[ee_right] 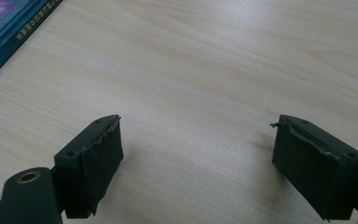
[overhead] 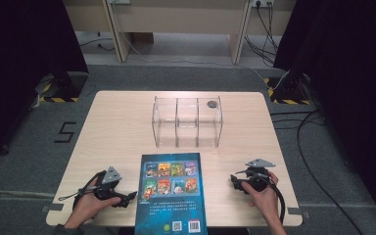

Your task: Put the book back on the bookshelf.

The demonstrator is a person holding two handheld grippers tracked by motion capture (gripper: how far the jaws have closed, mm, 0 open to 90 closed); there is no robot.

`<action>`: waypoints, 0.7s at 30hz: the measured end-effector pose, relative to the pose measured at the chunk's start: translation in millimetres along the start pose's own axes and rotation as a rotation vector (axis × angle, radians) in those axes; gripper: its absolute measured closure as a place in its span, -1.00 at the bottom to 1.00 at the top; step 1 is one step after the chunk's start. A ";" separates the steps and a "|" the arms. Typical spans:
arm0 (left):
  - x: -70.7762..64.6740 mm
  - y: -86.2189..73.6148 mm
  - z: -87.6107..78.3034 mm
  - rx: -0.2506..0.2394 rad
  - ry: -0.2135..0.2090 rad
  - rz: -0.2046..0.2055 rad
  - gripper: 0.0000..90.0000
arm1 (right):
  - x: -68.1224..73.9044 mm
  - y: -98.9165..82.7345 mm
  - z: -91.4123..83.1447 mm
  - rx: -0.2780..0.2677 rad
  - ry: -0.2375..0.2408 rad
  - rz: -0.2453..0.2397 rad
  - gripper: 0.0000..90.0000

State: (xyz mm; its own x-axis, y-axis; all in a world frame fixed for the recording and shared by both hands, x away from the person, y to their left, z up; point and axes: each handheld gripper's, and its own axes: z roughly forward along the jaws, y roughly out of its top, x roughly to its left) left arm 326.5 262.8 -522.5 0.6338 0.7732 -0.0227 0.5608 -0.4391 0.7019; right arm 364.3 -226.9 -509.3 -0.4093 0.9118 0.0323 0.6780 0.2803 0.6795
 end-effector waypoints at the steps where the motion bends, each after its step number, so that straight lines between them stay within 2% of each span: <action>1: 0.0 0.1 0.0 0.001 0.000 0.000 -1.00 | 0.2 -0.3 -1.4 0.006 0.003 0.008 -0.63; 3: 0.2 0.1 -0.2 0.003 -0.001 0.001 -1.00 | 0.7 -1.0 -4.3 0.007 0.021 0.021 -0.60; 5: 0.3 0.1 -0.4 0.005 0.001 0.000 -1.00 | 1.7 -1.9 -8.7 -0.015 0.033 0.045 -0.65; 10: 0.2 -0.3 -1.4 0.008 -0.006 -0.002 -1.00 | 5.6 -1.8 -14.4 -0.033 0.031 0.053 -0.64; 13: -1.4 -0.5 -2.3 0.012 -0.009 -0.003 -1.00 | 11.9 -1.3 -18.4 -0.043 0.048 0.040 -0.61; 14: -2.5 -0.5 -2.9 0.014 -0.016 -0.005 -1.00 | 13.9 -1.6 -19.4 -0.041 0.064 0.049 -0.61; 17: -5.4 -1.3 -6.0 0.014 -0.026 -0.024 -0.96 | 17.3 -3.1 -21.7 -0.040 0.090 0.065 -0.61; 21: -8.5 -1.5 -11.2 0.017 -0.048 -0.066 -0.81 | 21.9 -9.4 -26.5 -0.033 0.128 0.034 -0.66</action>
State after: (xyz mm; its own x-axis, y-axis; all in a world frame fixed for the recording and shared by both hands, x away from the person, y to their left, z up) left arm 314.3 262.0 -515.4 0.6196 0.7782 -0.1024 0.6110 -0.3963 0.6852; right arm 332.8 -217.5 -495.5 -0.4625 0.8743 0.1474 0.6730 0.2380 0.7003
